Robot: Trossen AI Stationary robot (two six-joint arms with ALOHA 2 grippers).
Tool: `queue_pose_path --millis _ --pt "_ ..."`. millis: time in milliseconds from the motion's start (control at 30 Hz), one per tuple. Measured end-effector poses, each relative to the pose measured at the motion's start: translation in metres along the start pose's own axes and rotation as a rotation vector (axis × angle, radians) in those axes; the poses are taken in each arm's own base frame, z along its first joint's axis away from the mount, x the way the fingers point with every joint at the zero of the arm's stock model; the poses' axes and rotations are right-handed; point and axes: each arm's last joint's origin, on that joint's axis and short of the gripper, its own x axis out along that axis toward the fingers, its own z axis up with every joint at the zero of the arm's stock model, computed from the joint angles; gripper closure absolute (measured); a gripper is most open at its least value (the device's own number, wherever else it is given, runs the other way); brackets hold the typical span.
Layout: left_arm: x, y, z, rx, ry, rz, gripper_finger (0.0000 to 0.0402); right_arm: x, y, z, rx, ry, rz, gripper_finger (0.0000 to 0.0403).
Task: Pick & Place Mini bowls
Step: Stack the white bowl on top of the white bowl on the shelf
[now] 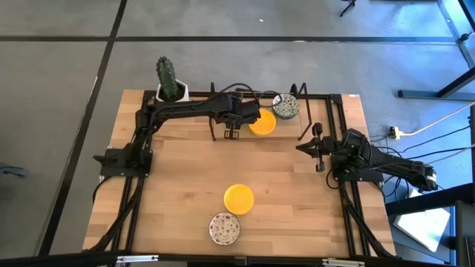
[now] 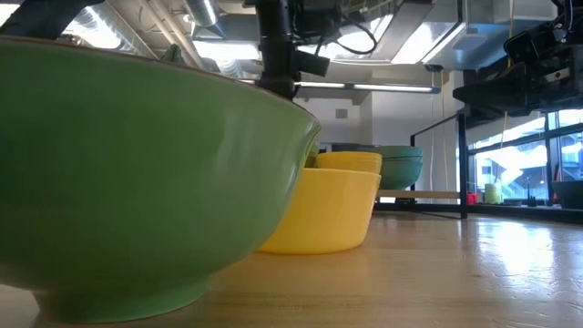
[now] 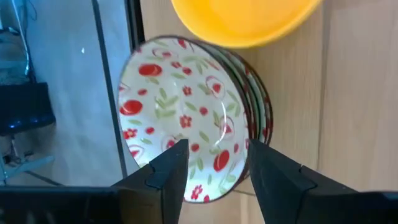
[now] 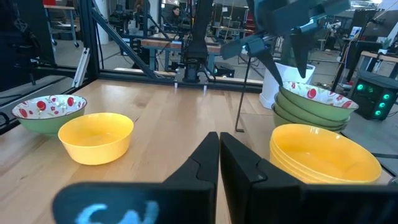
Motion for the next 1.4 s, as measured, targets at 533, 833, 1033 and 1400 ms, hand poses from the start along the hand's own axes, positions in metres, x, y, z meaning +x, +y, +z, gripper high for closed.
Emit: queue_pose_path --millis 533,833,1033,1400 --pt "-0.012 0.007 0.023 -0.048 -0.215 0.141 0.0272 0.0 0.0 0.0 0.002 0.0 0.0 0.0386" --pt "0.004 0.034 0.018 -0.178 -0.284 0.054 0.0359 0.0 0.0 0.0 0.002 0.0 0.0 0.0386" --pt "0.027 0.032 0.016 -0.191 -0.273 0.026 0.0398 0.0 0.0 0.0 0.002 0.0 0.0 0.0386" --pt "0.042 0.024 0.013 -0.176 -0.27 0.01 0.0399 0.0 0.0 0.0 0.003 0.0 0.0 0.0386"
